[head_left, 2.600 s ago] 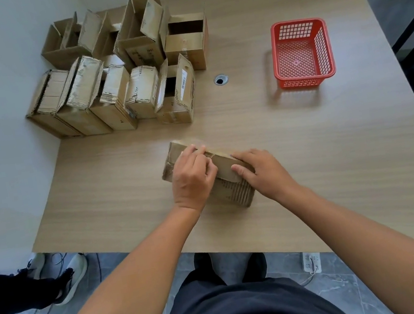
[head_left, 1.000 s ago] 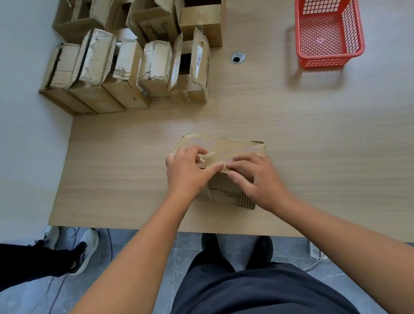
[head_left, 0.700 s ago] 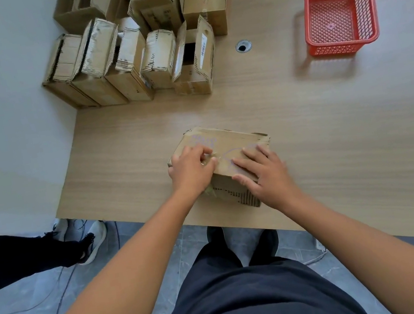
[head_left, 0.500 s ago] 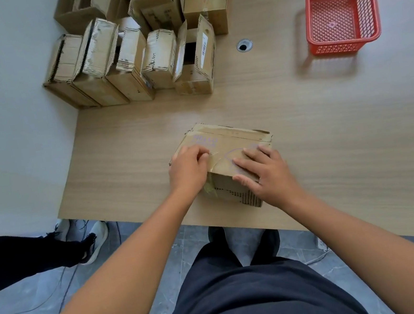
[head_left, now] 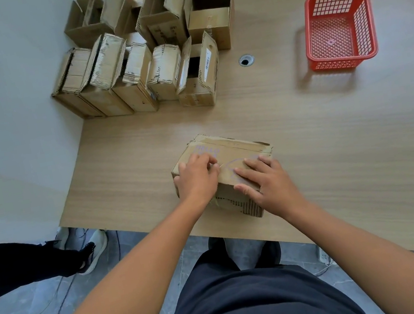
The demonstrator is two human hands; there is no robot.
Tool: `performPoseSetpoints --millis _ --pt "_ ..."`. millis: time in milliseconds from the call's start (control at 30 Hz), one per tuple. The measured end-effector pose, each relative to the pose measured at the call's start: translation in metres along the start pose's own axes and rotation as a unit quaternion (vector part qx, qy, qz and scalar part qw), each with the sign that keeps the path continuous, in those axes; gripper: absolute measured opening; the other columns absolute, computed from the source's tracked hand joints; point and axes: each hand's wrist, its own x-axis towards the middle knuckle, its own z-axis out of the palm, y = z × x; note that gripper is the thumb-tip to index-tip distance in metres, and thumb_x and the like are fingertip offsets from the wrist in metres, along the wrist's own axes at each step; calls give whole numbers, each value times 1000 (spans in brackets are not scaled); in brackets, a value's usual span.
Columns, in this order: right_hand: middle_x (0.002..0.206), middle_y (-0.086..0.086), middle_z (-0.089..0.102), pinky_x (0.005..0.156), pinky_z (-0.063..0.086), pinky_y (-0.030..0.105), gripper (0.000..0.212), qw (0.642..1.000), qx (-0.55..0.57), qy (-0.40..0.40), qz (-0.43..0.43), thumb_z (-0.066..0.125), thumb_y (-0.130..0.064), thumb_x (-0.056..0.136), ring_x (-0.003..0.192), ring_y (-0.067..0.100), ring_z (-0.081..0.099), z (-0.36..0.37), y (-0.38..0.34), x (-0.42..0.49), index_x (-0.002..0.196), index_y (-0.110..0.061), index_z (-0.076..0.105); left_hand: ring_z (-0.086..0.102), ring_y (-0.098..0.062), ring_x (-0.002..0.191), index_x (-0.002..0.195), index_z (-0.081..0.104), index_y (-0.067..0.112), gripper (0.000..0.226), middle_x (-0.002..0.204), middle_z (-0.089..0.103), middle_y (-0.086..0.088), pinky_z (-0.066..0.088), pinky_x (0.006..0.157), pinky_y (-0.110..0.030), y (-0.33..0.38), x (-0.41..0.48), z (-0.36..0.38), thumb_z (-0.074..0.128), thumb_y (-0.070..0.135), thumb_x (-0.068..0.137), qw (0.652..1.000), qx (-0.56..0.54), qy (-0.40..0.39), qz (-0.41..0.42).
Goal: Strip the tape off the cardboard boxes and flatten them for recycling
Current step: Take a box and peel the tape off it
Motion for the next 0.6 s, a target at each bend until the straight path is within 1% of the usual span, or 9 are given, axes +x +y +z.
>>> performPoseSetpoints --millis 67,100,167,200,300,367,400,467,600 --pt "147 4 57 117 30 41 48 1000 12 3 3 67 -48 94 138 39 38 -3 0 2 137 -27 66 42 -24 120 104 66 35 16 116 57 12 29 84 -38 6 2 -2 52 42 102 1000 -9 -4 -6" --pt "147 5 57 118 29 40 48 1000 15 3 7 67 -48 94 138 39 38 -5 1 3 137 -27 66 43 -23 119 100 67 34 17 115 59 11 32 85 -39 9 4 -5 54 45 101 1000 -16 -7 -10" --pt "150 4 54 119 26 39 52 1000 6 -13 10 66 -52 94 139 38 35 -8 2 4 140 -29 64 50 -17 112 89 69 36 18 108 62 12 42 88 -39 13 9 -12 65 54 91 1000 -19 -20 -14" --pt "152 3 52 120 26 39 55 1000 -3 -23 10 64 -55 93 140 37 33 -9 2 5 142 -30 62 54 -14 108 85 70 37 17 105 63 13 47 89 -39 15 11 -16 69 54 87 999 -10 -28 -14" --pt "153 3 51 120 25 38 56 999 -15 -29 10 62 -57 94 141 35 33 -11 2 5 144 -31 60 64 -15 101 86 76 31 14 96 70 12 55 85 -39 21 17 -21 71 44 90 999 26 -42 -4" --pt "150 5 53 119 25 37 54 1000 -12 -19 10 62 -56 95 137 36 35 -11 1 6 142 -30 62 66 -16 96 84 75 29 17 91 70 11 55 80 -36 25 18 -23 68 42 93 998 50 -41 14" --pt "149 5 55 118 25 37 53 1000 -9 -15 11 62 -55 95 136 36 36 -11 1 6 141 -29 62 65 -17 95 84 74 28 19 92 69 10 54 79 -35 27 17 -24 66 41 94 997 68 -37 25" --pt "146 5 57 118 26 36 53 1000 -5 -12 13 62 -55 95 133 34 38 -11 0 7 140 -28 63 64 -21 97 89 75 25 21 101 66 6 53 80 -36 32 18 -25 61 39 98 991 116 -24 54" --pt "139 6 61 114 31 37 52 1000 7 -3 17 64 -54 94 128 34 44 -11 -3 8 137 -26 66 64 -25 106 104 73 21 24 114 64 1 53 89 -41 41 19 -26 56 38 102 980 179 -18 80"
